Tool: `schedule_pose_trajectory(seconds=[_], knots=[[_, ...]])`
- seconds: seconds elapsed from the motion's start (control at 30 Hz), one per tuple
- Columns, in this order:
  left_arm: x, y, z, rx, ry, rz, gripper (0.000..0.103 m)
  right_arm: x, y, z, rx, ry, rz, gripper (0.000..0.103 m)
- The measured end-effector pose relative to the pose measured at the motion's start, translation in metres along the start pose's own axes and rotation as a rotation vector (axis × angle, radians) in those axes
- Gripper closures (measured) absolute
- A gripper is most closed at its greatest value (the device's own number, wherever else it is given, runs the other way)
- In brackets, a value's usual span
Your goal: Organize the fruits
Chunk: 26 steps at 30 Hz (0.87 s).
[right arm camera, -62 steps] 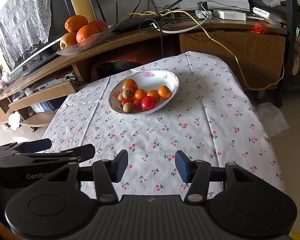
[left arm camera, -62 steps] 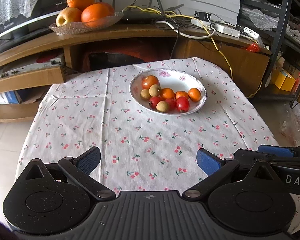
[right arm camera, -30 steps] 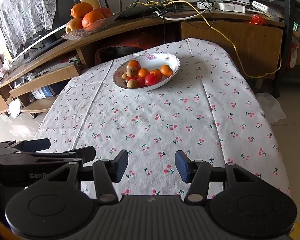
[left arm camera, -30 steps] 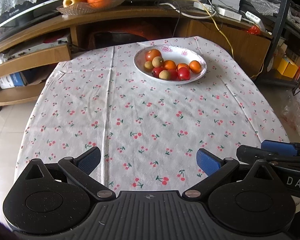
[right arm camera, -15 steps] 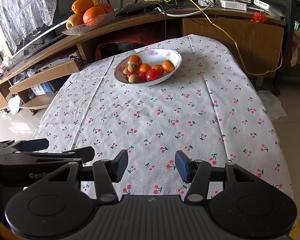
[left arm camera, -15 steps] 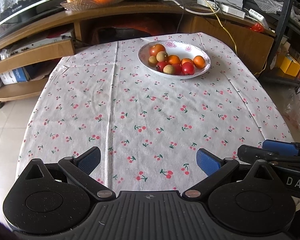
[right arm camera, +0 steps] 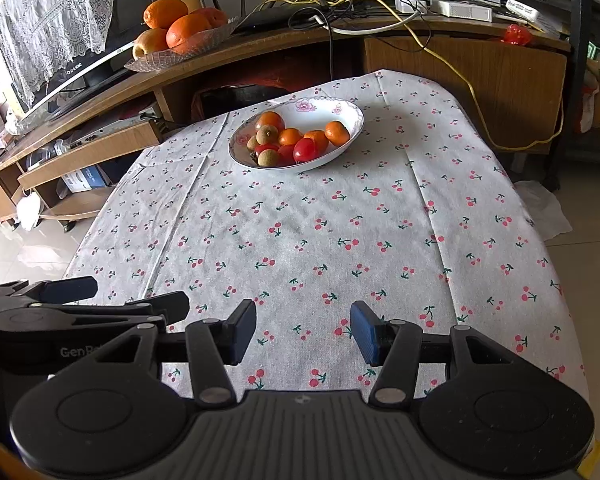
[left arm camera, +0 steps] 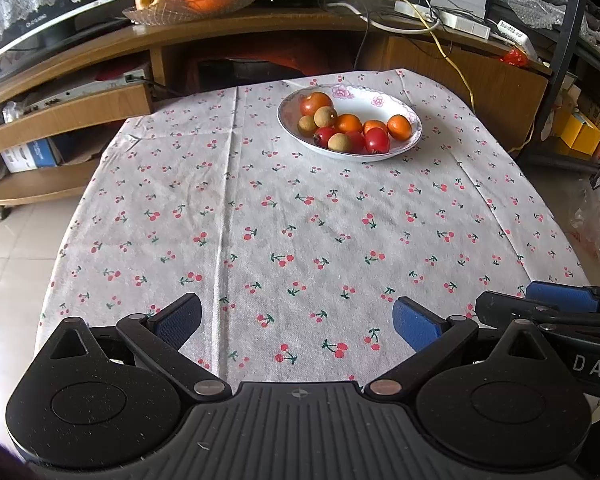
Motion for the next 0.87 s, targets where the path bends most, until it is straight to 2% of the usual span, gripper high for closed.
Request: schedule_pose_trajectory(seconds=[0.87], knots=[[0.0012, -0.0015, 0.0001, -0.004, -0.02, 0.033, 0.0, 0.0008, -0.0023, -0.0022, -0.002, -0.001, 0.01, 0.051]])
Point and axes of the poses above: each gripper's, at about its wrist camera, not at the fingertips, and x roughly against the way its jaws point, z to its right, y to its underside, the point moved 2 cm from there along -x, roughly the way its jaws point, and after that the axes turned 13 degrees about x, right-handed, at the moved point
